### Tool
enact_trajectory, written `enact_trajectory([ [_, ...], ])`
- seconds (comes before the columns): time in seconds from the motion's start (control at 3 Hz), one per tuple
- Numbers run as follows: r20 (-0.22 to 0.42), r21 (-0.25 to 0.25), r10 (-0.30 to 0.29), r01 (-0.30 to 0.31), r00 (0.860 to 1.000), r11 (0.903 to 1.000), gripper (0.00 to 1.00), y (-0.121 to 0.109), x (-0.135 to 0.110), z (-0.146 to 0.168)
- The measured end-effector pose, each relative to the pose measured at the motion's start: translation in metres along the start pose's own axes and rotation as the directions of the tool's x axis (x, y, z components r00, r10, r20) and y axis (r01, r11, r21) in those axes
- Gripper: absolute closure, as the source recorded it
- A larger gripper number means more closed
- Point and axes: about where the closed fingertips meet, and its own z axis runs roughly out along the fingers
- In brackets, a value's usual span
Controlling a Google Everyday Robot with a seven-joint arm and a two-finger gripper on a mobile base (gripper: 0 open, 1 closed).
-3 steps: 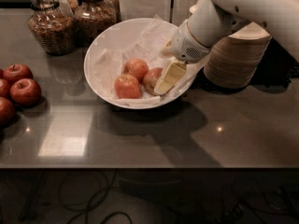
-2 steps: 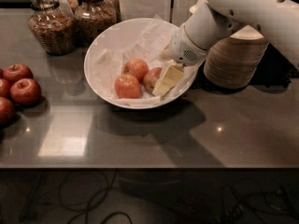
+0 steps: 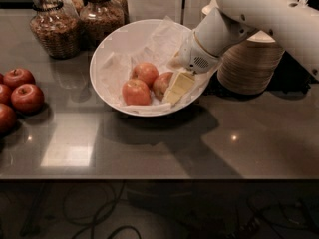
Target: Pick apple from white bowl
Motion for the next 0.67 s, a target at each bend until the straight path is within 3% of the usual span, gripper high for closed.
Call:
enact_trajectory([
  [0.33,0.0,0.0,0.0,0.0,1.0,1.0,0.45,0.0,0.0,0.0],
  [0.67,0.0,0.0,0.0,0.0,1.0,1.0,0.7,0.0,0.0,0.0001],
])
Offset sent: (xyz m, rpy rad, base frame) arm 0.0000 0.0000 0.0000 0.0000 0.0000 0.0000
